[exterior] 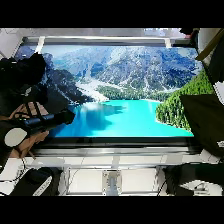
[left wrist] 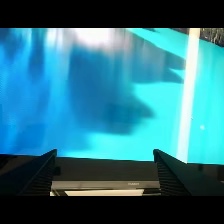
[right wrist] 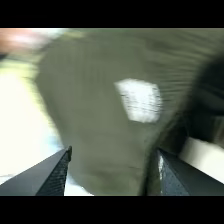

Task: Fold the clothes and pants, and hang the long-sleeved shirts on hangers.

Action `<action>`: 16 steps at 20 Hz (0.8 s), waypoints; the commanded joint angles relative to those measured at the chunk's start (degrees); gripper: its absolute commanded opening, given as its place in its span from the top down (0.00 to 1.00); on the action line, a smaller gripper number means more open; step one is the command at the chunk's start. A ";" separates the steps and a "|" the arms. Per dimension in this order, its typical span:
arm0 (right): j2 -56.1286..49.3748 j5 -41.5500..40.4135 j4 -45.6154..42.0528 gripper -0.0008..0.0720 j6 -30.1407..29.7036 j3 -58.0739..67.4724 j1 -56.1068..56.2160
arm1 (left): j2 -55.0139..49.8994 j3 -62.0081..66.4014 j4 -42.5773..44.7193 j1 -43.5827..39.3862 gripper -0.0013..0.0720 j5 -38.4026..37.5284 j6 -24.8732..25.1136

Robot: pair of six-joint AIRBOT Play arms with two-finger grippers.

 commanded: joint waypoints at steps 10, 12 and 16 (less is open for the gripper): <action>12.37 -3.72 14.19 0.17 -6.51 20.39 54.42 | 0.00 0.02 -0.17 0.02 0.03 4.63 0.02; 12.35 -1.03 -0.07 0.17 -7.58 20.39 72.94 | 0.00 -0.04 -0.20 0.02 0.03 4.55 0.00; 12.33 -0.39 -24.68 0.17 -6.84 20.39 99.38 | 0.00 -0.04 -0.20 0.02 0.03 4.46 0.00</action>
